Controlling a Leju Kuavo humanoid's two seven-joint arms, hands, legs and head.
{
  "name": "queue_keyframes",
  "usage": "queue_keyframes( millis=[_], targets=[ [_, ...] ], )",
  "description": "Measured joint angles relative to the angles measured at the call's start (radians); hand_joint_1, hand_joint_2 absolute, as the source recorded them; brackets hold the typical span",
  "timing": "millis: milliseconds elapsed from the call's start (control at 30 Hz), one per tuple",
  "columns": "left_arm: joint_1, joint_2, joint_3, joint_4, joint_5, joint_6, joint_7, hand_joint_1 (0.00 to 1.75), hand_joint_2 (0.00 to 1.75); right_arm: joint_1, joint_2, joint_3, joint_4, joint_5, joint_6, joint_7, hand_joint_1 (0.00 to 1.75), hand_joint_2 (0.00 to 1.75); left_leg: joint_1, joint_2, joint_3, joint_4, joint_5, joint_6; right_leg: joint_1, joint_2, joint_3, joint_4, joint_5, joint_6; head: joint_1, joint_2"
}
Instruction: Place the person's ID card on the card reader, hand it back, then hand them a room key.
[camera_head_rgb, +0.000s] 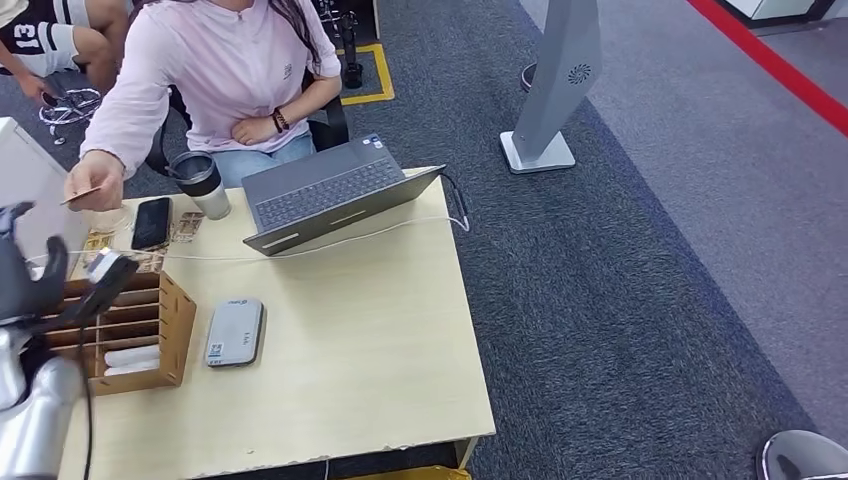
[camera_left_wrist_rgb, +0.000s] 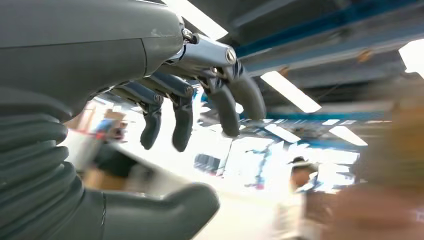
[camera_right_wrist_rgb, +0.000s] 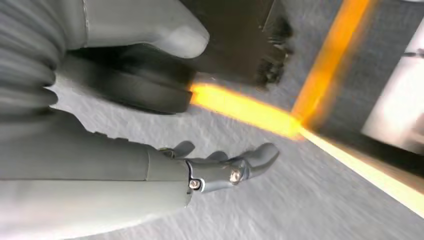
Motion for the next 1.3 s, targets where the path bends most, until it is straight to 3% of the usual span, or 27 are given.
queue_keyframes(
  millis=[33, 67, 100, 133, 167, 200, 300, 333, 367, 400, 433, 567, 633, 700, 800, 833, 900, 967, 1067, 1300],
  targets=[
    [0.031, 0.020, 0.059, -0.009, 0.031, 0.002, -0.071, 0.00, 1.75, 0.089, 0.006, 0.018, -0.017, -0.046, -0.060, -0.128, 0.00, 1.75, 0.002, 0.002, 0.001, 0.002, -0.002, 0.001, 0.002, 0.001, -0.003, -0.001, -0.003, -0.001, -0.007, 0.000],
    [0.043, 0.030, 0.117, -0.008, 0.039, 0.004, -0.162, 0.00, 1.75, 0.209, 0.014, 0.034, -0.065, -0.109, -0.092, -0.206, 0.00, 1.75, 0.002, -0.004, -0.001, 0.004, -0.003, 0.001, 0.003, -0.006, -0.005, 0.000, -0.007, -0.001, -0.010, 0.000],
    [0.048, 0.034, 0.170, -0.006, 0.036, 0.006, -0.261, 0.00, 1.75, 0.355, 0.023, 0.054, -0.173, -0.165, -0.078, -0.223, 0.00, 1.75, 0.002, -0.014, -0.004, 0.005, -0.005, 0.002, 0.004, -0.016, -0.002, 0.002, -0.012, -0.001, -0.007, 0.000],
    [0.053, 0.037, 0.212, -0.005, 0.032, 0.009, -0.345, 0.00, 1.75, 0.520, 0.030, 0.081, -0.319, -0.196, -0.017, -0.183, 0.00, 1.75, 0.001, -0.024, -0.005, 0.006, -0.007, 0.003, 0.003, -0.024, 0.005, 0.005, -0.018, -0.001, -0.002, 0.000],
    [0.067, 0.038, 0.241, -0.009, 0.036, 0.012, -0.396, 0.00, 1.75, 0.695, 0.035, 0.113, -0.488, -0.207, 0.094, -0.088, 0.00, 1.75, -0.001, -0.031, -0.005, 0.004, -0.011, 0.003, 0.000, -0.031, 0.014, 0.009, -0.024, -0.001, 0.003, 0.000],
    [0.086, 0.036, 0.264, -0.019, 0.050, 0.014, -0.419, 0.00, 1.75, 0.847, 0.035, 0.151, -0.690, -0.208, 0.259, 0.067, 0.00, 1.75, -0.001, -0.030, -0.005, 0.003, -0.014, 0.002, 0.000, -0.029, 0.018, 0.010, -0.025, -0.003, 0.004, 0.000],
    [0.149, 0.011, 0.298, -0.076, 0.111, 0.016, -0.411, 0.00, 1.75, 1.131, 0.011, 0.257, -1.275, -0.216, 0.793, 0.712, 0.00, 1.75, 0.004, -0.007, -0.001, -0.002, -0.022, -0.003, 0.005, -0.007, 0.020, 0.003, -0.023, -0.007, -0.001, 0.000],
    [0.174, -0.001, 0.303, -0.102, 0.128, 0.016, -0.417, 0.00, 1.75, 1.188, 0.004, 0.289, -1.442, -0.219, 0.885, 0.891, 0.00, 1.75, 0.004, -0.003, 0.004, -0.002, -0.024, -0.003, 0.005, -0.004, 0.023, 0.001, -0.024, -0.005, -0.001, 0.000],
    [0.202, -0.014, 0.308, -0.132, 0.142, 0.015, -0.427, 0.00, 1.75, 1.239, 0.000, 0.321, -1.587, -0.221, 0.918, 1.016, 0.00, 1.75, 0.003, -0.002, 0.008, -0.001, -0.025, -0.001, 0.004, -0.003, 0.026, 0.001, -0.025, -0.004, -0.001, 0.000],
    [0.234, -0.028, 0.314, -0.165, 0.156, 0.015, -0.439, 0.00, 1.75, 1.281, -0.001, 0.355, -1.710, -0.223, 0.907, 1.083, 0.00, 1.75, 0.003, -0.003, 0.010, -0.001, -0.024, 0.000, 0.004, -0.004, 0.028, 0.000, -0.025, -0.002, -0.002, 0.000],
    [0.268, -0.042, 0.323, -0.199, 0.168, 0.015, -0.455, 0.00, 1.75, 1.310, -0.002, 0.390, -1.812, -0.220, 0.867, 1.099, 0.00, 1.75, 0.002, -0.004, 0.011, -0.001, -0.023, 0.001, 0.003, -0.004, 0.029, 0.000, -0.024, -0.002, -0.002, 0.000],
    [0.382, -0.095, 0.371, -0.313, 0.200, 0.015, -0.522, 0.00, 1.75, 1.393, -0.017, 0.455, -2.055, -0.224, 0.704, 1.005, 0.00, 1.75, 0.002, -0.008, 0.015, 0.000, -0.021, 0.004, 0.002, -0.007, 0.030, -0.002, -0.023, 0.002, -0.003, 0.000],
    [0.394, -0.124, 0.383, -0.334, 0.179, 0.015, -0.544, 0.00, 1.75, 1.317, -0.009, 0.472, -2.084, -0.306, 0.614, 0.990, 0.00, 1.75, 0.007, -0.011, 0.016, 0.000, -0.016, 0.004, 0.007, -0.009, 0.029, -0.006, -0.018, 0.001, -0.003, 0.000],
    [0.380, -0.163, 0.385, -0.336, 0.115, 0.015, -0.530, 0.00, 1.75, 1.029, 0.012, 0.472, -1.905, -0.420, 0.440, 0.894, 0.00, 1.75, 0.016, -0.009, 0.013, -0.004, -0.009, -0.001, 0.015, -0.007, 0.030, -0.016, -0.008, -0.003, -0.001, 0.000],
    [0.363, -0.215, 0.384, -0.337, 0.062, 0.014, -0.498, 0.00, 1.75, 0.520, 0.026, 0.457, -1.357, -0.504, 0.196, 0.534, 0.00, 1.75, 0.021, 0.009, 0.013, -0.006, -0.007, -0.005, 0.021, 0.010, 0.029, -0.020, 0.003, -0.007, 0.009, 0.000],
    [0.363, -0.223, 0.384, -0.338, 0.072, 0.014, -0.502, 0.00, 1.75, 0.404, 0.028, 0.455, -1.163, -0.513, 0.167, 0.417, 0.00, 1.75, 0.020, 0.012, 0.013, -0.006, -0.008, -0.004, 0.020, 0.012, 0.030, -0.020, 0.003, -0.006, 0.009, 0.000],
    [0.368, -0.231, 0.388, -0.343, 0.102, 0.014, -0.523, 0.00, 1.75, 0.243, 0.028, 0.450, -0.827, -0.517, 0.157, 0.306, 0.00, 1.75, 0.019, 0.006, 0.012, -0.006, -0.006, -0.003, 0.018, 0.007, 0.032, -0.020, 0.002, -0.004, 0.004, 0.000],
    [0.377, -0.235, 0.398, -0.346, 0.125, 0.014, -0.546, 0.00, 1.75, 0.146, 0.024, 0.440, -0.595, -0.515, 0.148, 0.326, 0.00, 1.75, 0.018, -0.005, 0.008, -0.005, 0.000, -0.002, 0.017, -0.002, 0.028, -0.018, 0.002, -0.004, 0.004, 0.000],
    [0.386, -0.239, 0.418, -0.347, 0.134, 0.014, -0.566, 0.00, 1.75, 0.040, 0.019, 0.432, -0.367, -0.511, 0.134, 0.352, 0.00, 1.75, 0.019, -0.013, 0.004, -0.004, 0.004, -0.003, 0.017, -0.010, 0.023, -0.017, 0.004, -0.006, 0.005, 0.000],
    [0.381, -0.248, 0.445, -0.347, 0.127, 0.014, -0.575, 0.00, 1.75, -0.066, 0.013, 0.432, -0.137, -0.506, 0.125, 0.358, 0.00, 1.75, 0.019, -0.014, 0.003, -0.005, 0.004, -0.003, 0.017, -0.011, 0.022, -0.016, 0.004, -0.006, 0.003, 0.000]
  ],
)
